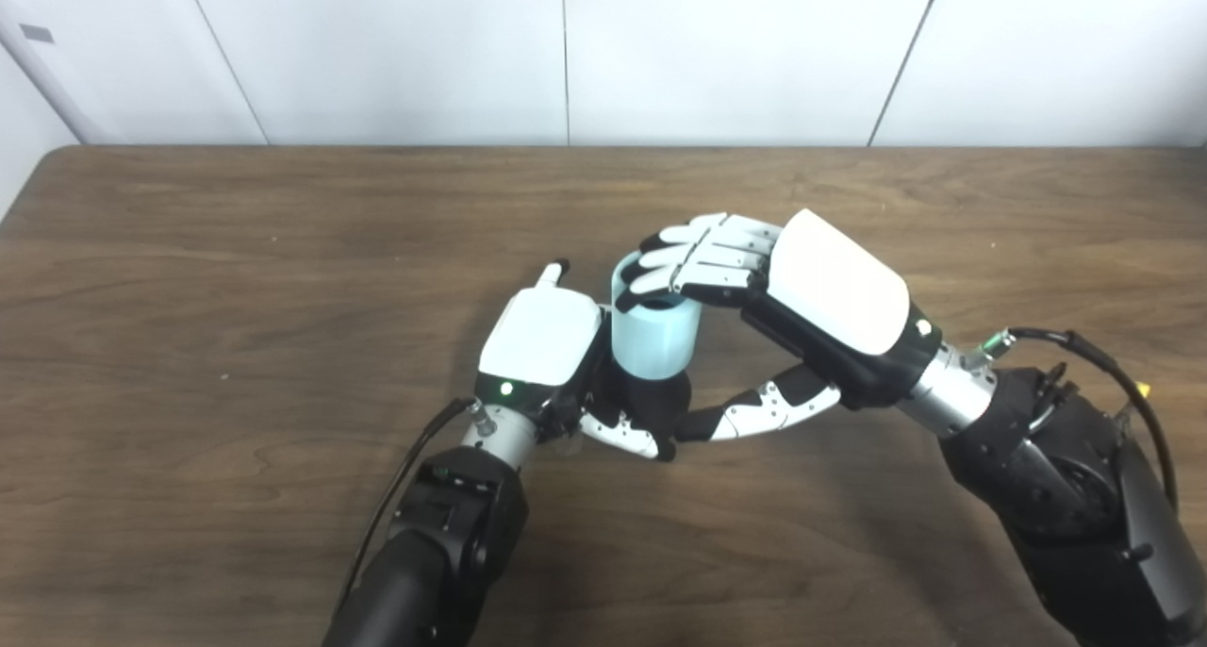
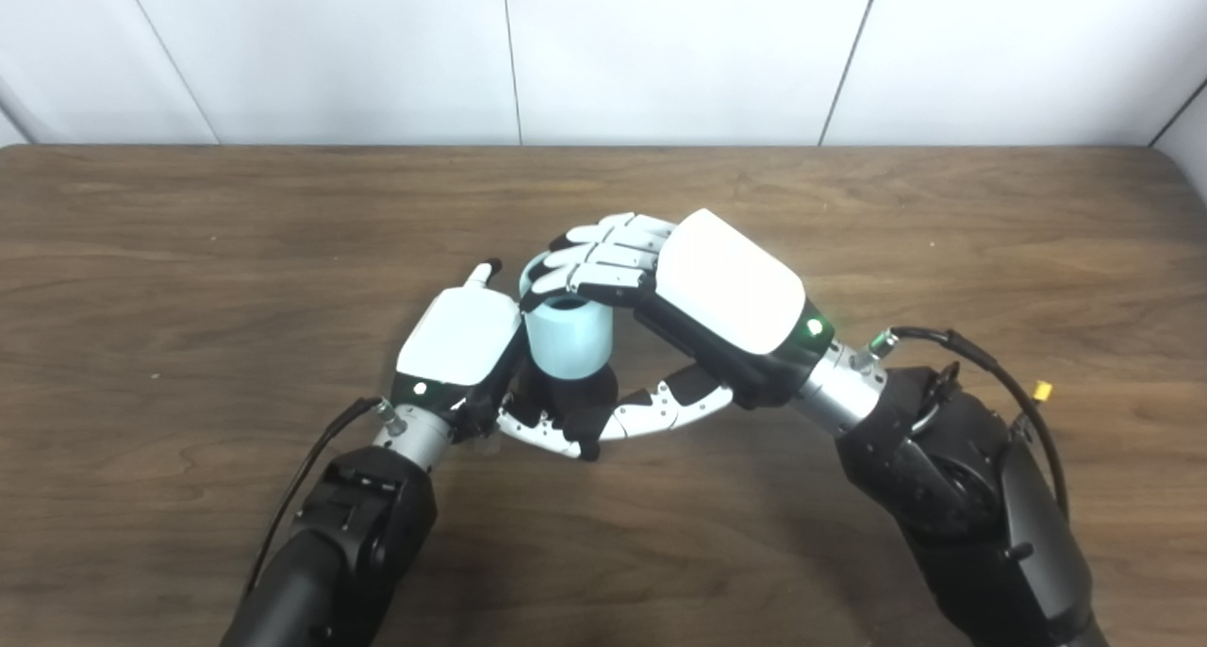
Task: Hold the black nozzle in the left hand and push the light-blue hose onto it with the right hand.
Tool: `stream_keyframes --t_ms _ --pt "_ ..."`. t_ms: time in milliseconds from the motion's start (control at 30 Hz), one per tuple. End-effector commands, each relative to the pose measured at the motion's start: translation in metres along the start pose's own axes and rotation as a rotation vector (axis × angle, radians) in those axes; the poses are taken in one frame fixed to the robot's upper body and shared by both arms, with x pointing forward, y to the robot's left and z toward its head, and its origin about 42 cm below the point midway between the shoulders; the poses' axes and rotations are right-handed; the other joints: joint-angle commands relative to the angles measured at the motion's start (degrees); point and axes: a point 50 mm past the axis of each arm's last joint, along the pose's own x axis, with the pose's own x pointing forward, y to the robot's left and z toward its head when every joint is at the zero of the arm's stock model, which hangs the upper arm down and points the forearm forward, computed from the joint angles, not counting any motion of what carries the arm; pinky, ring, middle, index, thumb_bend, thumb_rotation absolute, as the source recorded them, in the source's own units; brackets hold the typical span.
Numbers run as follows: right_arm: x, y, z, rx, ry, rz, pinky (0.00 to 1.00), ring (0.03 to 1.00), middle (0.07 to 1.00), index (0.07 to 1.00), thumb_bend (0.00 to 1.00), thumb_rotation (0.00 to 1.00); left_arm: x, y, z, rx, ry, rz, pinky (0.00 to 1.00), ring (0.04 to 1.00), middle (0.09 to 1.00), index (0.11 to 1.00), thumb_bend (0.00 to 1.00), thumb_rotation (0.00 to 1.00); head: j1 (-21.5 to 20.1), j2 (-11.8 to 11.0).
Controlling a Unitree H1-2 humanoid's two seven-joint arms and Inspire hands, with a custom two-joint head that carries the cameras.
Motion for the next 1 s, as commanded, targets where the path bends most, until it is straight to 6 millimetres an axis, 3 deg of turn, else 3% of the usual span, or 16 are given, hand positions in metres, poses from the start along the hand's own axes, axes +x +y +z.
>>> stream_keyframes --t_ms 0,700,967 --pt "-0.007 0.008 -0.008 0.006 0.045 0.098 0.75 0.770 0.734 0.689 0.48 0.93 0.005 0.016 0.007 0.001 -0.023 0.060 1.00 0.646 0.526 0.460 0.52 0.00 0.03 0.03" --pt "-0.015 0.028 -0.017 0.053 0.080 0.131 0.74 0.747 0.720 0.663 0.45 0.84 0.005 0.019 0.007 0.007 -0.023 0.057 1.00 0.641 0.520 0.465 0.52 0.00 -0.01 0.70" --pt "-0.019 0.033 -0.020 0.057 0.106 0.171 0.73 0.742 0.718 0.653 0.45 0.88 0.004 0.020 0.007 0.011 -0.021 0.059 1.00 0.637 0.519 0.465 0.52 0.00 -0.12 0.99"
